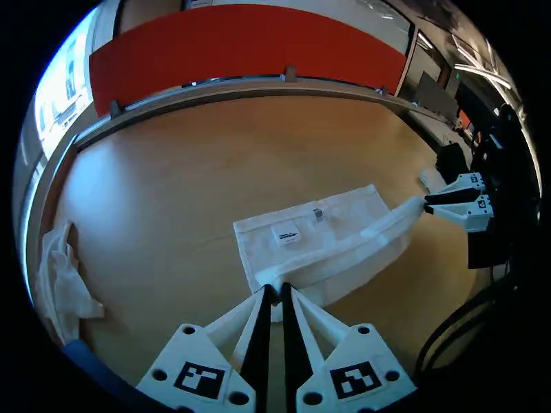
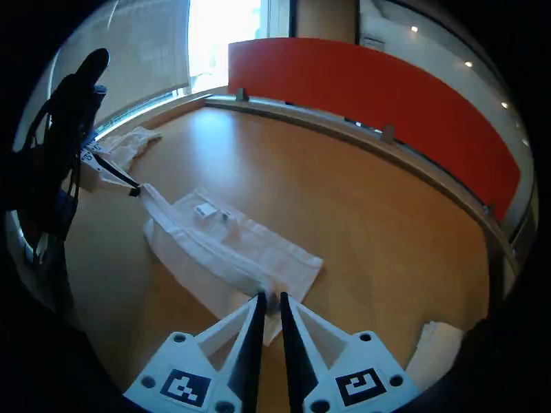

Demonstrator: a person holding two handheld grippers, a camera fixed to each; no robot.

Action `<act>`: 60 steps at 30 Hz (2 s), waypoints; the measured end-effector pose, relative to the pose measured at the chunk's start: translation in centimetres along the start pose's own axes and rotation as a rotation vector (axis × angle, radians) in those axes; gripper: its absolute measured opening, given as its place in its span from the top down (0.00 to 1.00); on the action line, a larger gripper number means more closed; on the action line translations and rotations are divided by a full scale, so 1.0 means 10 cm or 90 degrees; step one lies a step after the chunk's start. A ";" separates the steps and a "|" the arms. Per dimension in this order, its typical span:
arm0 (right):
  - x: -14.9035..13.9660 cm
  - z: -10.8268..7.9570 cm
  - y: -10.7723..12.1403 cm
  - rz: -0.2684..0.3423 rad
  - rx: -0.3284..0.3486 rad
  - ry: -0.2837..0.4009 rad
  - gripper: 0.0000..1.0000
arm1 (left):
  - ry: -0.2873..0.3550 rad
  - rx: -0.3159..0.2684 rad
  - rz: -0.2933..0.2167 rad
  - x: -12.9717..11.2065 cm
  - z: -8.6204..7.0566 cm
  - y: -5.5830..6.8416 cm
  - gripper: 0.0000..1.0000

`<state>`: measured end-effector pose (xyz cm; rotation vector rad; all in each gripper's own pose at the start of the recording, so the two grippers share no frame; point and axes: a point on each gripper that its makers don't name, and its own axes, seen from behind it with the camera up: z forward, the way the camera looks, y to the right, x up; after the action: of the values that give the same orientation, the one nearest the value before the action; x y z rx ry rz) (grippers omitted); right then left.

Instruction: Fold towel

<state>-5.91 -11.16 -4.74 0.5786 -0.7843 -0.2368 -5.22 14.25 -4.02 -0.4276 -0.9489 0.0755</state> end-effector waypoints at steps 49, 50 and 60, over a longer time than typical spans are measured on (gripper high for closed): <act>-0.14 0.71 0.30 0.012 -0.042 -0.030 0.79 | -0.025 0.047 0.041 0.02 0.82 -0.34 0.83; -0.15 0.72 0.30 0.012 -0.044 -0.031 0.78 | -0.027 0.050 0.042 0.01 0.83 -0.35 0.82; -0.15 0.79 0.38 0.012 -0.066 -0.034 0.62 | -0.025 0.086 0.050 0.05 0.88 -0.48 0.53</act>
<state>-12.68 -10.62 1.01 0.4682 -0.8233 -0.2750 -12.58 12.81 2.65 -0.3400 -0.9590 0.2183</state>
